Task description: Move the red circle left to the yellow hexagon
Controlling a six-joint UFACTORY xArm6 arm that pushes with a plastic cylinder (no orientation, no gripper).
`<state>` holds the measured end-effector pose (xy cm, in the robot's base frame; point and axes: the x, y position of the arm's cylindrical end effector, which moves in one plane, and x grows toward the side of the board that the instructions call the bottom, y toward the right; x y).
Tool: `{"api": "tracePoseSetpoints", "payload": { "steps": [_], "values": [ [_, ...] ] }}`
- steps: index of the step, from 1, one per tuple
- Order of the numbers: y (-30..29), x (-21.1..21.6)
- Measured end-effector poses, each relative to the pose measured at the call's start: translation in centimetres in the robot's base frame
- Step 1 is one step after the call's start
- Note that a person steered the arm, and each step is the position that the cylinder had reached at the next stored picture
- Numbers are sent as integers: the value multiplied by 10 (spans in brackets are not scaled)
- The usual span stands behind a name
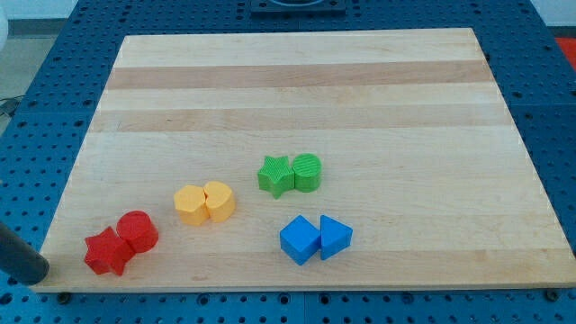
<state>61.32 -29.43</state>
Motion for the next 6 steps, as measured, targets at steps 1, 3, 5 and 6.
{"api": "tracePoseSetpoints", "payload": {
  "steps": [1,3,5,6],
  "values": [
    [26,3],
    [86,1],
    [83,-127],
    [83,-127]
  ]
}}
